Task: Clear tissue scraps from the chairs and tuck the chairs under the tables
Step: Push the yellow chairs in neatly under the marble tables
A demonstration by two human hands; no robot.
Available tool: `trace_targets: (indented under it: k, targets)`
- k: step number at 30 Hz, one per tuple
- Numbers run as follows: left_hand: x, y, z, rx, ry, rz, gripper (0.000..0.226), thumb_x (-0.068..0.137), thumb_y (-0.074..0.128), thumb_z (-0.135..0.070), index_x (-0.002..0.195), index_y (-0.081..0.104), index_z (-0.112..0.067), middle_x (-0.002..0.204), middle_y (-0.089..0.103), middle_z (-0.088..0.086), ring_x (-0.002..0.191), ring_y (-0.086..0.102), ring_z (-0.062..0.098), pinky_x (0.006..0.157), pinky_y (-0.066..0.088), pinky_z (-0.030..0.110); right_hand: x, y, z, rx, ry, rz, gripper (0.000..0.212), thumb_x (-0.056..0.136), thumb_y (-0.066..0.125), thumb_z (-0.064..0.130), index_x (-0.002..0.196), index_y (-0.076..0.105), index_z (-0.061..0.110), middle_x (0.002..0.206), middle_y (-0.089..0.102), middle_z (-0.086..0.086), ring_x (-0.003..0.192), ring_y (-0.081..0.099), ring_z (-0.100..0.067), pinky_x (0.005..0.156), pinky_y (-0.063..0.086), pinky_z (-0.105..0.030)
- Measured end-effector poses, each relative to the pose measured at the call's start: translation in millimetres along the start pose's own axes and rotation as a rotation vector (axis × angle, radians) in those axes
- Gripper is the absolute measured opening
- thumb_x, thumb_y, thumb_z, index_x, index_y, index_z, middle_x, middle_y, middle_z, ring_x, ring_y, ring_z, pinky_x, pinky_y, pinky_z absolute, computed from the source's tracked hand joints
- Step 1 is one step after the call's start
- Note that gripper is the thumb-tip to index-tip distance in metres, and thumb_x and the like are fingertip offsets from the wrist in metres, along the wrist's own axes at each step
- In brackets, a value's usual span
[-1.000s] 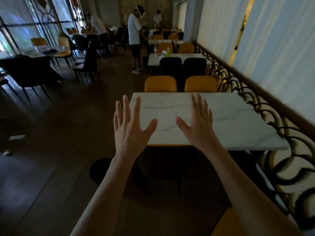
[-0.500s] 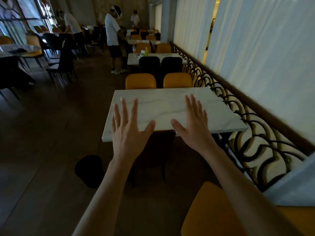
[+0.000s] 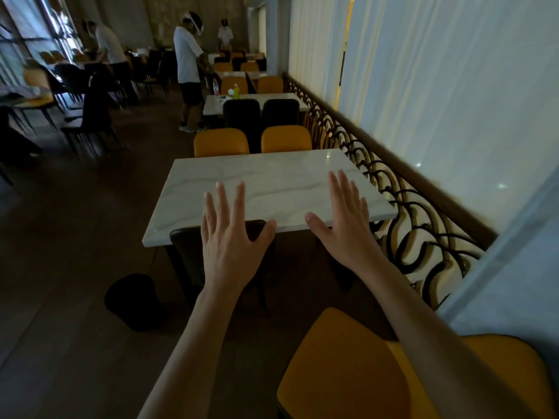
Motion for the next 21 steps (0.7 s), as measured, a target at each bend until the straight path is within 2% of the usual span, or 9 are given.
trace_targets:
  k: [12,21]
  targets:
    - [-90,71,-159,0.072,-0.073,-0.007,0.088,0.089,0.032,-0.075,0.159,-0.001,-0.033,0.168,-0.005,0.006,0.154,-0.01,0.026,0.122,0.004,0.045,-80,-94,-137,0.083,-0.034,0.036,0.085,0.094,0.032,0.067,0.156,-0.01,0.028,0.165,-0.016,0.002,0.151,-0.016,-0.022,0.121,-0.006,-0.05]
    - [-115,80,-195,0.057,-0.079,0.025,0.087,0.09,0.034,-0.074,0.158,-0.001,-0.034,0.168,-0.007,0.005,0.153,-0.012,0.025,0.122,0.004,0.044,-113,-108,-163,0.123,0.001,0.059,0.084,0.096,0.036,0.064,0.157,-0.009,0.027,0.166,-0.014,0.001,0.151,-0.015,-0.023,0.121,-0.005,-0.05]
Point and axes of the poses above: each hand's wrist, its own x-axis towards the middle knuckle, its own y-axis out of the palm, z = x × y, the point moved 5 cm from there along x, towards the middle knuckle
